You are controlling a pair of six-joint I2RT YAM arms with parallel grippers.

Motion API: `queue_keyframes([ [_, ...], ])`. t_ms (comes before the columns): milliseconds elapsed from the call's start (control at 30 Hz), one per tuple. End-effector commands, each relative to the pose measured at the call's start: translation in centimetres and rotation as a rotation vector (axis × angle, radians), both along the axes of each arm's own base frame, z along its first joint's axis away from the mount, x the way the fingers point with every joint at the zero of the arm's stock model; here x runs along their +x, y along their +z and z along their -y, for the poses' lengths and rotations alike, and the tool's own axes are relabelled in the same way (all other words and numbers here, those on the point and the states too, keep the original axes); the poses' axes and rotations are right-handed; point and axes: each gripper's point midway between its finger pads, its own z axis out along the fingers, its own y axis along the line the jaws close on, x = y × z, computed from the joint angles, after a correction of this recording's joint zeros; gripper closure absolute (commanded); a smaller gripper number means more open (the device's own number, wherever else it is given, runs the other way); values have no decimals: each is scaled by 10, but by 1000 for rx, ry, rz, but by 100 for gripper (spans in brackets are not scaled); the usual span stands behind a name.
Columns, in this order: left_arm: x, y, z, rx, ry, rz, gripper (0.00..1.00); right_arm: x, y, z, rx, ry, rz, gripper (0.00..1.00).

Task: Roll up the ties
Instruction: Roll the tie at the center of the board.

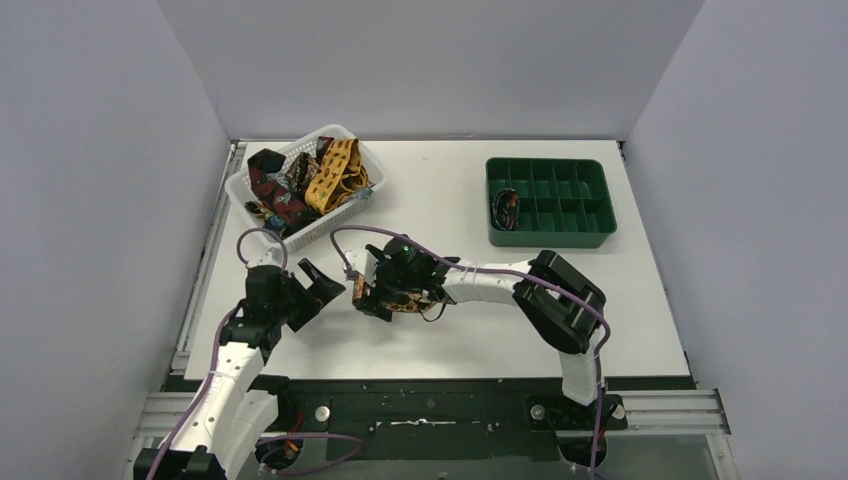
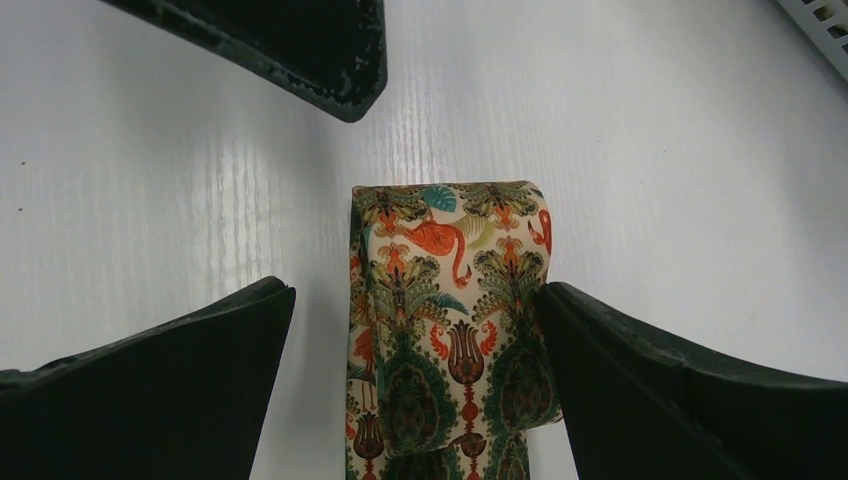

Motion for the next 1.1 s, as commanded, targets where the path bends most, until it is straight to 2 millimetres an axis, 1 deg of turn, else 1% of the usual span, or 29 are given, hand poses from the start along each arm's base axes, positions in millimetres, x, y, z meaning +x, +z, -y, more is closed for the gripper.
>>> queue_keyframes([
  [0, 10, 11, 3, -13, -16, 62, 3, 4, 65, -9, 117, 24, 122, 0],
  [67, 10, 10, 2, -11, -13, 60, 3, 6, 78, -8, 140, 28, 153, 0],
  [133, 11, 10, 2, -9, -15, 58, 3, 8, 87, -7, 156, 25, 175, 0],
  [200, 11, 10, 2, -10, -15, 56, 3, 14, 87, -4, 161, 13, 177, 0],
  [267, 11, 10, 2, -11, -15, 56, 3, 18, 79, -2, 144, 6, 151, 0],
  [333, 11, 10, 2, -11, -16, 57, 3, 19, 64, 1, 89, 19, 107, 0],
  [367, 11, 10, 2, -11, -15, 58, 3, 18, 54, 2, 58, 32, 76, 0],
  [433, 12, 11, 2, -14, -15, 62, 3, 14, 44, 5, 10, 56, 25, 0],
  [500, 12, 11, 2, -16, -16, 61, 3, 14, 39, 6, -8, 65, 1, 0],
  [600, 12, 9, 3, -24, -23, 56, 3, 14, 32, 7, 21, 82, -36, 0],
  [667, 12, 8, 4, -28, -29, 54, 3, 18, 31, 6, 29, 81, -44, 0],
  [767, 12, 10, 9, -56, -48, 71, 3, 21, 23, 5, 17, 84, -65, 0],
  [900, 11, 6, 10, -82, -40, 67, 3, 11, 12, 0, 12, 110, -90, 0],
  [967, 10, 3, 9, -81, -37, 58, 3, 12, 6, 1, 5, 98, -83, 0],
  [1033, 9, 2, 9, -80, -36, 57, 3, 15, 5, 0, -3, 72, -78, 5],
  [1067, 10, 3, 8, -79, -33, 60, 3, 16, 7, -1, -4, 54, -80, 9],
])
